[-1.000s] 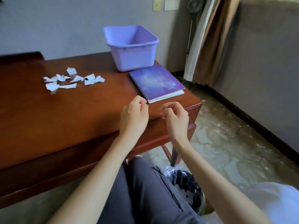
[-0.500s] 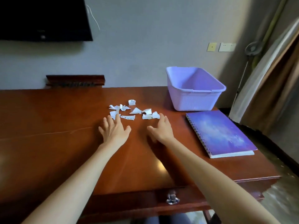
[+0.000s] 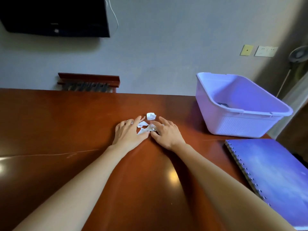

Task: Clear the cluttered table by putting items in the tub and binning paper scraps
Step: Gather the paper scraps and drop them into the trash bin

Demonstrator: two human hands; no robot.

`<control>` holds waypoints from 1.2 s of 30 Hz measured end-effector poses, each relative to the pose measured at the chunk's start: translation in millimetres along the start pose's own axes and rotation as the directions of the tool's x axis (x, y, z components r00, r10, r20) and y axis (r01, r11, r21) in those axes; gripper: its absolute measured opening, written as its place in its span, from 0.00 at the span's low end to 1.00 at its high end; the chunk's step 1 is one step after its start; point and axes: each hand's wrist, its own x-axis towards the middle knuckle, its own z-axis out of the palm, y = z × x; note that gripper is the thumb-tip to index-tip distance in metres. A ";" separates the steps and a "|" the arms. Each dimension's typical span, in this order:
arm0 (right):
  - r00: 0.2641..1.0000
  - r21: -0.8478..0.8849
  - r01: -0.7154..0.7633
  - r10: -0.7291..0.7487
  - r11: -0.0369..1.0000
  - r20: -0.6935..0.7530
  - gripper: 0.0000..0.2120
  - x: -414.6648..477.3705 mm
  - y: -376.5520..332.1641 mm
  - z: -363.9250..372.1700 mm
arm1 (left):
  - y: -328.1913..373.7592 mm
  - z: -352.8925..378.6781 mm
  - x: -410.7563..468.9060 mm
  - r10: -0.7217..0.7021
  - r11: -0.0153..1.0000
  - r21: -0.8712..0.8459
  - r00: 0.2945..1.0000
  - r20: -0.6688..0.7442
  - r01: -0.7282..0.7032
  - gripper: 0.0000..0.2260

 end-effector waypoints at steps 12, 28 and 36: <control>0.967 -0.076 -0.082 0.061 0.994 -0.246 0.16 -0.9 -4.3 -7.4 | 9.6 -2.1 -2.4 0.019 0.997 0.082 0.968 -0.250 0.002 0.16; 0.754 0.880 -0.161 0.631 0.448 -0.183 0.17 -46.4 -13.6 -69.2 | 58.0 -76.3 -34.0 -0.237 0.855 -0.518 0.916 -0.323 0.038 0.15; 0.677 0.995 -0.065 0.736 0.074 -0.010 0.15 -145.3 -4.1 -118.8 | 134.1 -100.7 -116.4 -0.214 0.557 -0.830 0.961 -0.178 -0.030 0.09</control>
